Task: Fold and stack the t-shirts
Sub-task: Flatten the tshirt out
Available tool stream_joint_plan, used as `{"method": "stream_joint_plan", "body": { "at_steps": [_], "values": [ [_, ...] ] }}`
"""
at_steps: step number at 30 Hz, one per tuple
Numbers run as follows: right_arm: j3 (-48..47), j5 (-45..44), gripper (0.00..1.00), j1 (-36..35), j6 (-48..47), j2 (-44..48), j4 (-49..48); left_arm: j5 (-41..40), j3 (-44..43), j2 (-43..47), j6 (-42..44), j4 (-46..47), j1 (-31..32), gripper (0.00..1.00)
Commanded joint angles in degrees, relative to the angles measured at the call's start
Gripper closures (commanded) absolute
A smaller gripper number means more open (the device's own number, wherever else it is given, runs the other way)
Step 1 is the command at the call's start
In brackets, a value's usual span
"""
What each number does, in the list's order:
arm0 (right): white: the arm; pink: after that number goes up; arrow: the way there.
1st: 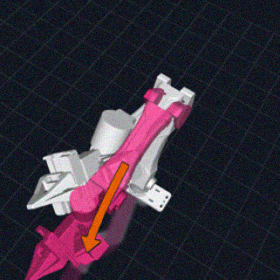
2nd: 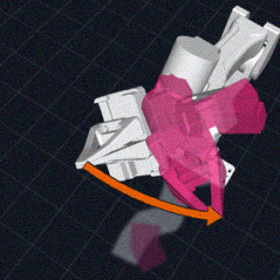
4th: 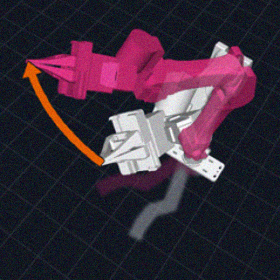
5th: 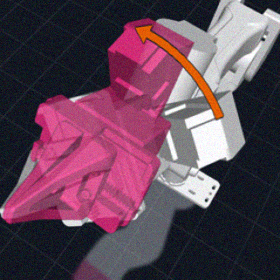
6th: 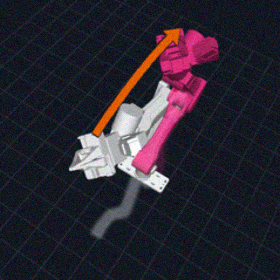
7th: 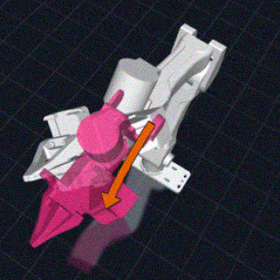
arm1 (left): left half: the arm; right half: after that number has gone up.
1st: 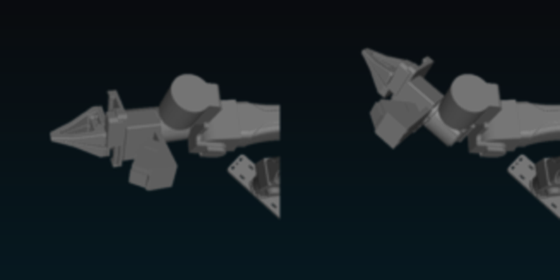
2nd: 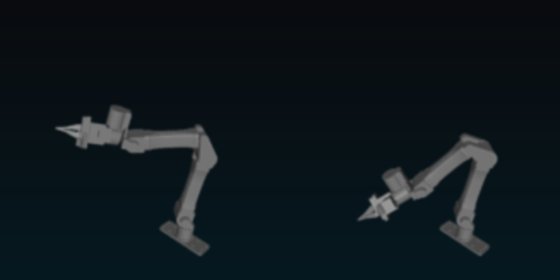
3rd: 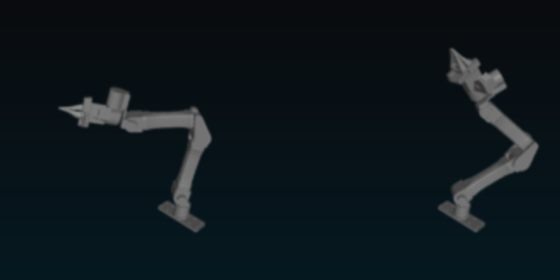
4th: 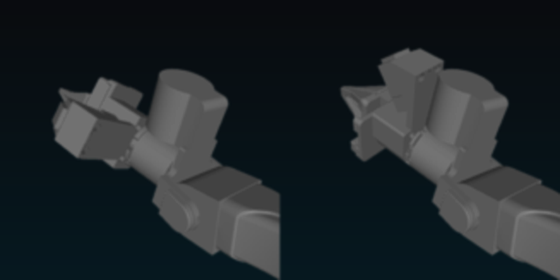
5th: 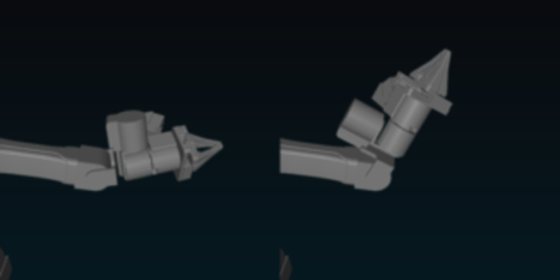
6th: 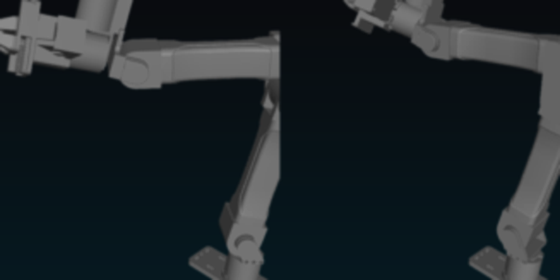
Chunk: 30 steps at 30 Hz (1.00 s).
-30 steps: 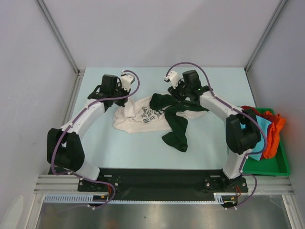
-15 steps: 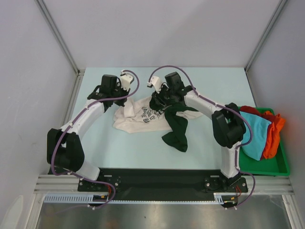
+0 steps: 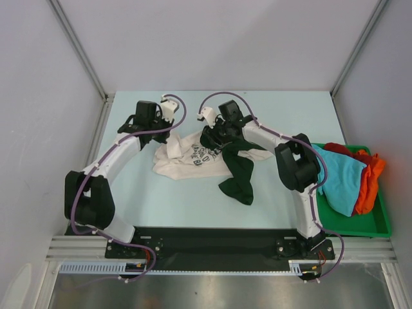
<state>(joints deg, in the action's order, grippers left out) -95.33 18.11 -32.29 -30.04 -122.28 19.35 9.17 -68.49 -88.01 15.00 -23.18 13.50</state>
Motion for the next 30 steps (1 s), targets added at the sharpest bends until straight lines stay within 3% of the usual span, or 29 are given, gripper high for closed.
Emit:
{"method": "stream_joint_plan", "body": {
  "at_steps": [1,30],
  "values": [
    [-2.93,-0.88,0.48,-0.14,0.16,-0.5,-0.11,0.76,-2.53,-0.59,-1.21,1.3,-0.58,1.0],
    [-6.89,-2.73,0.57,-1.1,1.48,-4.72,-3.8,0.5,-3.14,-1.73,-1.73,1.56,-0.58,0.99]
  ]
}}
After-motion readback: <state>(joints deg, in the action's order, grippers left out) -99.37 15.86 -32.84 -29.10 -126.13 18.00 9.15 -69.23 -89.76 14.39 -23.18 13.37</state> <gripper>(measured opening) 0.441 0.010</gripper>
